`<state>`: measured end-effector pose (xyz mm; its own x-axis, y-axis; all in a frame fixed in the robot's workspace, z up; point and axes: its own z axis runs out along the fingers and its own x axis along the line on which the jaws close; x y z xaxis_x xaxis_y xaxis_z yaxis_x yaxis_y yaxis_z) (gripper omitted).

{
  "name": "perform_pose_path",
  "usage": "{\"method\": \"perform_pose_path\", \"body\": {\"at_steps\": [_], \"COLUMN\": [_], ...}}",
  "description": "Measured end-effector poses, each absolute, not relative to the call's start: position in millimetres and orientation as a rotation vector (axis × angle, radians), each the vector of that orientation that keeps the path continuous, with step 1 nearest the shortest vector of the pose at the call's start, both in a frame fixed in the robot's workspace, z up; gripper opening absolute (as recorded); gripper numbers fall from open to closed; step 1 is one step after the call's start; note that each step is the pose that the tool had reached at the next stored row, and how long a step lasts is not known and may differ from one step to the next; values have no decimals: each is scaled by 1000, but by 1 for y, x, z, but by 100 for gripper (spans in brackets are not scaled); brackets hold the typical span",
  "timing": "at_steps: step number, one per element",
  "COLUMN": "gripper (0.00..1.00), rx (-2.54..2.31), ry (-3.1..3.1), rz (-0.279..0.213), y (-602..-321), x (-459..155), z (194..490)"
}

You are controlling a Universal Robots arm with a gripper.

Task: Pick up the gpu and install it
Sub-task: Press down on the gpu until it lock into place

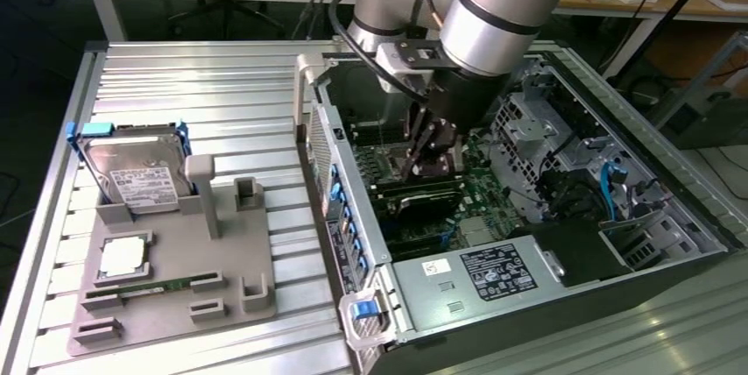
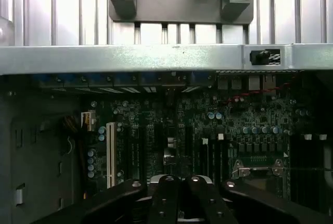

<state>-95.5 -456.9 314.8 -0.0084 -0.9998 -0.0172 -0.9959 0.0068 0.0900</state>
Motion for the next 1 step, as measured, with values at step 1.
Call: {"method": "perform_pose_path", "body": {"at_steps": [1], "gripper": [11], "rx": [2174], "ry": [-2190], "rz": [-121], "y": [-457], "x": [-96], "z": [315]}}
